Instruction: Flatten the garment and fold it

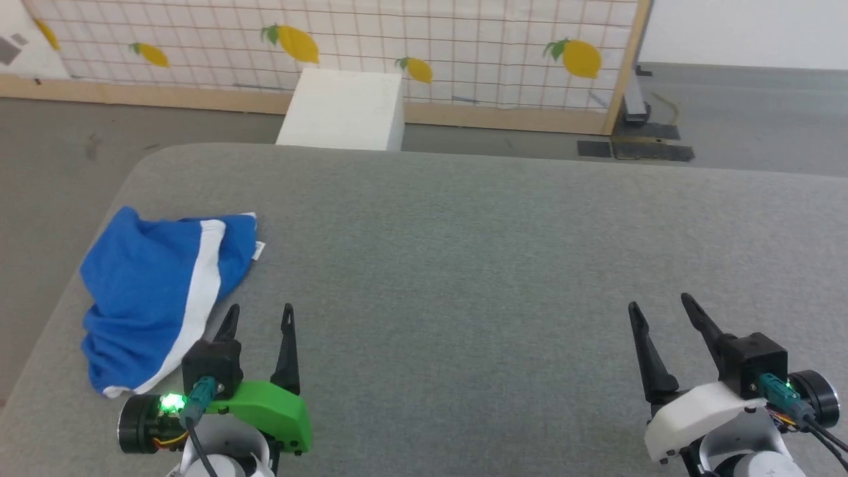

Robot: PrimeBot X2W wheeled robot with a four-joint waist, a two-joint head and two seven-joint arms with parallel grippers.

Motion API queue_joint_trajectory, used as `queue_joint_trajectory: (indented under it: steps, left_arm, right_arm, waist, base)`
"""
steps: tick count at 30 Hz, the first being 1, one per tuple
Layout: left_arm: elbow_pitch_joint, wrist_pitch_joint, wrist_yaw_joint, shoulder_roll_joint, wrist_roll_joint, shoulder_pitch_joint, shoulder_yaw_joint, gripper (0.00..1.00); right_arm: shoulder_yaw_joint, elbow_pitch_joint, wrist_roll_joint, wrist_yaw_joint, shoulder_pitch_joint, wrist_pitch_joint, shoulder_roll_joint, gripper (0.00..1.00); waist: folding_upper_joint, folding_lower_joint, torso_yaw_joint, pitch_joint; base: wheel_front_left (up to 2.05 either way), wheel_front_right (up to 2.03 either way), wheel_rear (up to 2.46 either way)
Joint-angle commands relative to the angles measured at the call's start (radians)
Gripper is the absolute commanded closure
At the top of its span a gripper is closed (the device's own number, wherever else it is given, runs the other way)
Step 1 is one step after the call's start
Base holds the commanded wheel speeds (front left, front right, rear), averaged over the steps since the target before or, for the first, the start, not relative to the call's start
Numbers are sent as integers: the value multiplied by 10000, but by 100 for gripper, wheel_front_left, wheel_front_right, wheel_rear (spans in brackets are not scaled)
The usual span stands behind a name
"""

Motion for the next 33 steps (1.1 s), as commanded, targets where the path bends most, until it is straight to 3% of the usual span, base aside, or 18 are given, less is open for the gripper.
queue_joint_trajectory:
  steps: [1,33]
  left_arm:
    - [102,-118,90,61,-107,-208,-41,0]
    - [773,-786,547,313,-759,-439,-350,0]
  right_arm:
    - [-32,60,89,-4,-154,-101,5,0]
    - [43,495,403,-9,-363,-638,10,0]
  waist:
    - [0,0,239,2]
    - [0,0,2237,2]
  base:
    - [0,0,0]
    - [0,0,0]
